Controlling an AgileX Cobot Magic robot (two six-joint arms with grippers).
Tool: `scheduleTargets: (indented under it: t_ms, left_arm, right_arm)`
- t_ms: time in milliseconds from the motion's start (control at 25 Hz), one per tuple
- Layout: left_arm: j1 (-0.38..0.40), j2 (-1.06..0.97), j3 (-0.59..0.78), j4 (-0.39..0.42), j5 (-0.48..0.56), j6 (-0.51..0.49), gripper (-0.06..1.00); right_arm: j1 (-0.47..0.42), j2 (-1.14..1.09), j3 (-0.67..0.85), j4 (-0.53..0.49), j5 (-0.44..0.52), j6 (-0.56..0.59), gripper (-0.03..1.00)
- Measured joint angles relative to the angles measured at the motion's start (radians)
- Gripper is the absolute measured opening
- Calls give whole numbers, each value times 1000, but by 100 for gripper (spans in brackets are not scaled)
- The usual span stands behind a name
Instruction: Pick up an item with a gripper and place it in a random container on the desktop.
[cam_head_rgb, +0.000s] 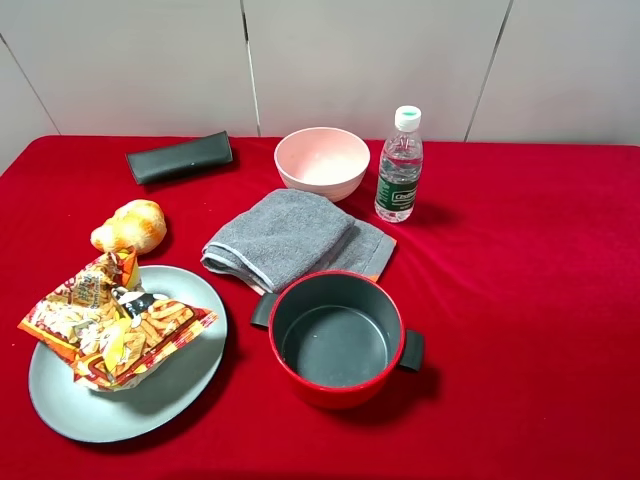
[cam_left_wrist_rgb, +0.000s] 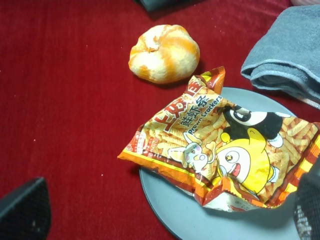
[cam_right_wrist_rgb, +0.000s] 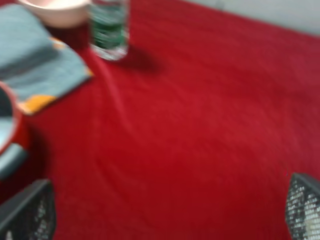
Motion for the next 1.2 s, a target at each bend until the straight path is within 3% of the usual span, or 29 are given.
scheduleTargets:
  t_ms: [320, 680, 1200]
  left_arm:
    - [0, 0, 0, 0, 0, 0, 96]
    - [0, 0, 0, 0, 0, 0, 96]
    - [0, 0, 0, 0, 0, 0, 96]
  right_arm:
    - [-142, -142, 98, 0, -47, 0, 69]
    - [-150, -152, 140, 11, -119, 16, 69]
    - [-150, -152, 142, -12, -125, 76, 69]
